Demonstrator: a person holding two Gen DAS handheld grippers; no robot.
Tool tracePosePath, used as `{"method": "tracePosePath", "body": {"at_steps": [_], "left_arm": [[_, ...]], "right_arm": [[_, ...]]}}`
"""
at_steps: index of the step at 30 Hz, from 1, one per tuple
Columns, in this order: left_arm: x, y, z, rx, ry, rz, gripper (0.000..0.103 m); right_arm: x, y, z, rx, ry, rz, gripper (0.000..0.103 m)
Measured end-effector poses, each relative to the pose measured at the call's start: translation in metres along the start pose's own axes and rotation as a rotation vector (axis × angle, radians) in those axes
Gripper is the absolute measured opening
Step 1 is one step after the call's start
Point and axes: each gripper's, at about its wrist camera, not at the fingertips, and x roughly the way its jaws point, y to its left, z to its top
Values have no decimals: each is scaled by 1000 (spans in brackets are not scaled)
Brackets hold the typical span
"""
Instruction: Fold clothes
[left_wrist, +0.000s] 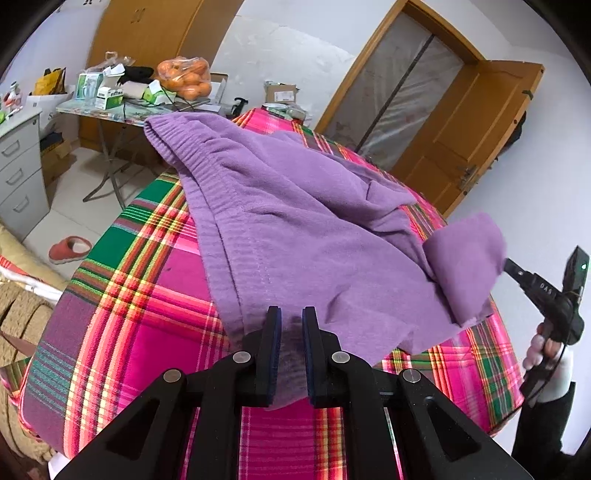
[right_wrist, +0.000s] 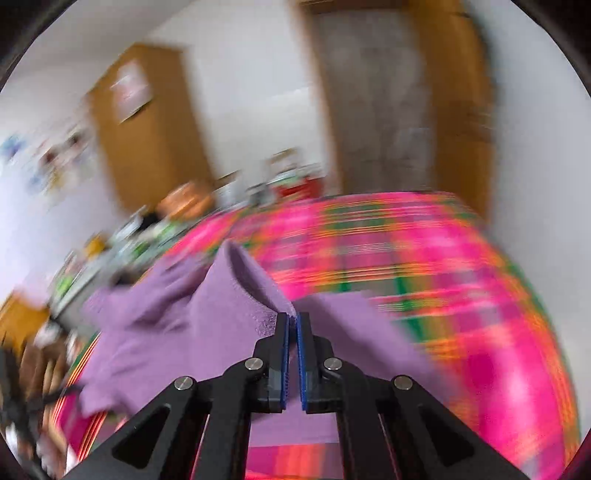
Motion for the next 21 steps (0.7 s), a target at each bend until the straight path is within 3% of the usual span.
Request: {"method": "tracePosePath", "body": {"at_steps": [4, 8, 16, 19, 21], "left_arm": [[1, -9, 0, 17, 7, -12, 12], [3, -22, -1, 43, 14, -27, 12], [4, -39, -5, 73, 35, -40, 12], [3, -39, -7, 66, 42, -44, 12], [3, -38, -10, 65, 50, -46, 12]], "right_arm": [[-22, -71, 2, 153, -49, -178, 4], [-45, -118, -4, 249, -85, -296, 4], [-77, -159, -13, 352, -166, -483, 7], [-91, -156, -17, 335, -210, -488, 15], [-87, -145, -20, 304, -198, -393, 28]]}}
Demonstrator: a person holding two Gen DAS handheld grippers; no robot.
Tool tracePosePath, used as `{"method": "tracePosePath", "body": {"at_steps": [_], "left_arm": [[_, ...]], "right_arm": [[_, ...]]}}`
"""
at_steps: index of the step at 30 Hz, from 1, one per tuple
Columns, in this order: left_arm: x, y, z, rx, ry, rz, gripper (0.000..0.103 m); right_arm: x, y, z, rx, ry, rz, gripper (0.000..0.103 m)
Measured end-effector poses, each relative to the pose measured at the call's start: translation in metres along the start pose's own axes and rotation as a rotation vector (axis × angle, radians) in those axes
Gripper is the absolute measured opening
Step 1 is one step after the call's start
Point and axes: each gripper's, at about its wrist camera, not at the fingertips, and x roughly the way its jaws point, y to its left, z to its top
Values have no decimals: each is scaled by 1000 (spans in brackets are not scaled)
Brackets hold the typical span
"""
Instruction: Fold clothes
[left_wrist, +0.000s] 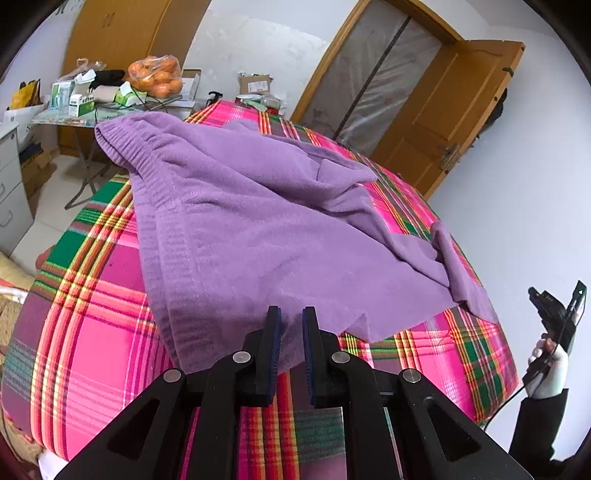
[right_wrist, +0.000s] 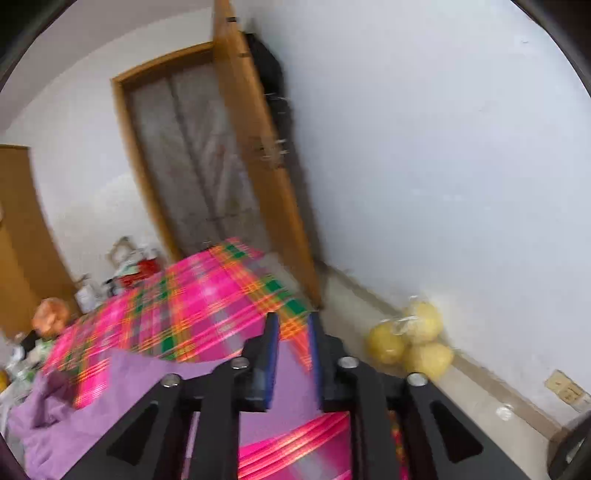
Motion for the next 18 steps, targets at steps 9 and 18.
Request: {"method": "tracePosePath", "body": {"at_steps": [9, 18], "left_arm": [[-16, 17, -22, 0, 0, 77, 12], [-30, 44, -34, -105, -30, 89, 35]], "right_arm": [[28, 93, -75, -216, 330, 427, 30], [32, 109, -94, -232, 398, 468, 31]]}}
